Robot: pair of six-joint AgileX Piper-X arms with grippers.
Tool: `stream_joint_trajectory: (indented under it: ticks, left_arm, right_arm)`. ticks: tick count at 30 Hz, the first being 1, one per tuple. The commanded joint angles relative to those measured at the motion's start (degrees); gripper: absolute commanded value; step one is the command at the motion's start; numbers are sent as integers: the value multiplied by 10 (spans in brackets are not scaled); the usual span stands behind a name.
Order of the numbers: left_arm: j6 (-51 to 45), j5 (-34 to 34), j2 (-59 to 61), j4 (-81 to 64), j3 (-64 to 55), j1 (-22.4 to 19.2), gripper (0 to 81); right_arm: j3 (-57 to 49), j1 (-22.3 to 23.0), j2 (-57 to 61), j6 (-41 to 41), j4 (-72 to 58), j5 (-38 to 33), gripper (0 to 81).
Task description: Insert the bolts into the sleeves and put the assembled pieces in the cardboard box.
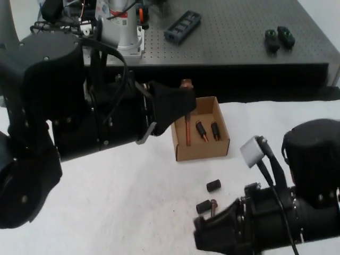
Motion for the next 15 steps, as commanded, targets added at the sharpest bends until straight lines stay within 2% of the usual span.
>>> stream_joint_trajectory:
  ticks: [1, 6, 15]
  left_arm:
    - [-17, 15, 4, -17, -1, 2, 7]
    - [-17, 28, 4, -16, -1, 2, 7]
    - [-29, 39, 4, -16, -1, 2, 7]
  right_arm:
    - [-2, 3, -8, 16, -50, -8, 22]
    - [-2, 2, -8, 45, -133, 42, 22]
    - [-2, 1, -8, 45, -153, 71, 22]
